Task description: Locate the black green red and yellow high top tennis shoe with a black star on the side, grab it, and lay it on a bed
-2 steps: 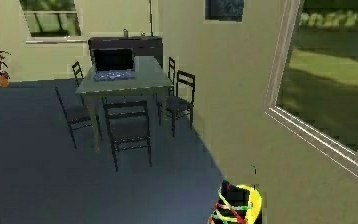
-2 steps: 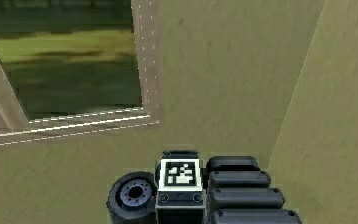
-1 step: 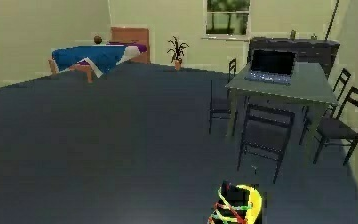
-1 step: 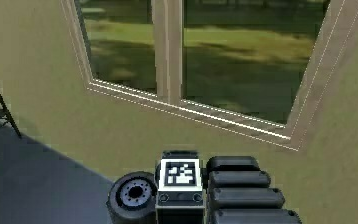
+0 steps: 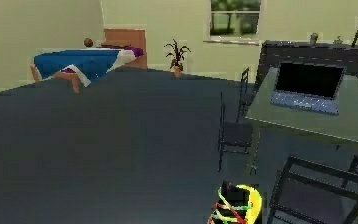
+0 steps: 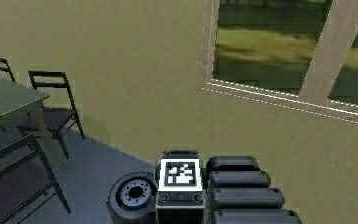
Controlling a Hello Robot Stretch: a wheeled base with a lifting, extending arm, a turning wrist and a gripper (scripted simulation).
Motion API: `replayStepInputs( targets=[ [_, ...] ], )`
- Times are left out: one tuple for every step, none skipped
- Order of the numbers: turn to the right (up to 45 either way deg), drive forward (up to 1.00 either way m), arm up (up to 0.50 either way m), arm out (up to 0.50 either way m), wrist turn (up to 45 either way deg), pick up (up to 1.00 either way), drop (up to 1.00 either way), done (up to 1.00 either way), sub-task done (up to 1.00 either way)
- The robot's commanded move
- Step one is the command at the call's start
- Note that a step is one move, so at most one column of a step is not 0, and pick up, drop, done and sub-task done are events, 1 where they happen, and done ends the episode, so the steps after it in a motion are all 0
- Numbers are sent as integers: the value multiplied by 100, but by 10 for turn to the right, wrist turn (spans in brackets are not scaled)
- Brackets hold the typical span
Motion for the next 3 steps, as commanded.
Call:
replayStepInputs(
  targets=[
    [-90, 0, 0, 0, 0, 0, 0, 0, 0],
    [0, 100, 0, 0, 0, 0, 0, 0, 0],
    [0, 90, 0, 0, 0, 0, 0, 0, 0]
  ],
)
